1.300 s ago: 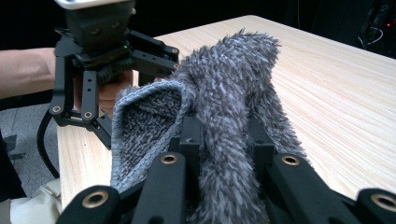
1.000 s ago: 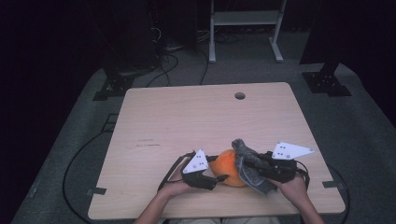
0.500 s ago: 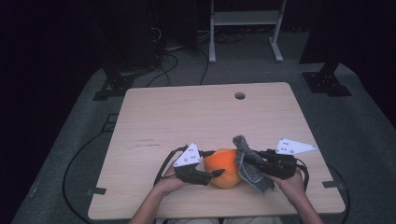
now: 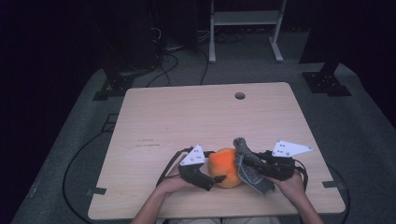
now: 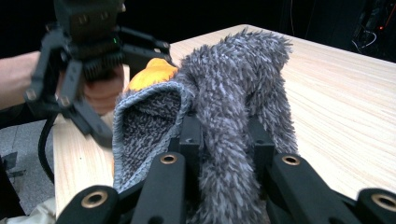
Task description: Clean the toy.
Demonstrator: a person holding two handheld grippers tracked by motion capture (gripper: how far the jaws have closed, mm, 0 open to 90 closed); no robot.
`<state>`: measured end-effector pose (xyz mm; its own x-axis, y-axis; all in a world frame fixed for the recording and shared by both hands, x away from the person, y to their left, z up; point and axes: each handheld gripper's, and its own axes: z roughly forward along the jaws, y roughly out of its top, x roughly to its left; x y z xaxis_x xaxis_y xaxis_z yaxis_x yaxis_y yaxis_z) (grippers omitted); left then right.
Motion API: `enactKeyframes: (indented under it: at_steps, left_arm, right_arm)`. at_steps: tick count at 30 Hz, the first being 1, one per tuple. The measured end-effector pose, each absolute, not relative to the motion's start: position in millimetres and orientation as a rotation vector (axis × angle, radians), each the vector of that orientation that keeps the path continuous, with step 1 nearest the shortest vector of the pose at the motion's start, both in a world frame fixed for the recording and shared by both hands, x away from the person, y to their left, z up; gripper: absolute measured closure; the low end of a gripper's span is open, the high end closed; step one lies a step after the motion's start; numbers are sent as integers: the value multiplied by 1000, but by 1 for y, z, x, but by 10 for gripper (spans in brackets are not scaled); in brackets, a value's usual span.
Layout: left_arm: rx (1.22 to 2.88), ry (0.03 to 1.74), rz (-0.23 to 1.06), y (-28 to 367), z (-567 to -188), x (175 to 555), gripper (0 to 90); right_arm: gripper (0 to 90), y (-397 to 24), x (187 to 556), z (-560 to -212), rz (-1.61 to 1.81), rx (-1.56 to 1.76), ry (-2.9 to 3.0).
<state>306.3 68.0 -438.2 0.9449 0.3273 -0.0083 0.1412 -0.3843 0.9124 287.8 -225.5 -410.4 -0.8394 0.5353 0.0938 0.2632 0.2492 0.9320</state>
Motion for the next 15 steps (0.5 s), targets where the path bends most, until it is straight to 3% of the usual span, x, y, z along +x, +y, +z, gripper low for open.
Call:
enactKeyframes:
  at_steps: [2,4,9,15]
  left_arm:
    - [1955,321,249,69,-434,303,227]
    - [1938,289,260,72,-428,299,286]
    - [1993,290,270,78,-427,300,297]
    - [1939,387,251,71,-432,303,294]
  right_arm:
    - [730,-225,286,-409,1605,749,2270]
    - [730,-226,284,-405,1623,747,2255]
    - [730,-218,283,-407,1568,720,2281]
    - [732,-211,281,-405,1591,718,2284]
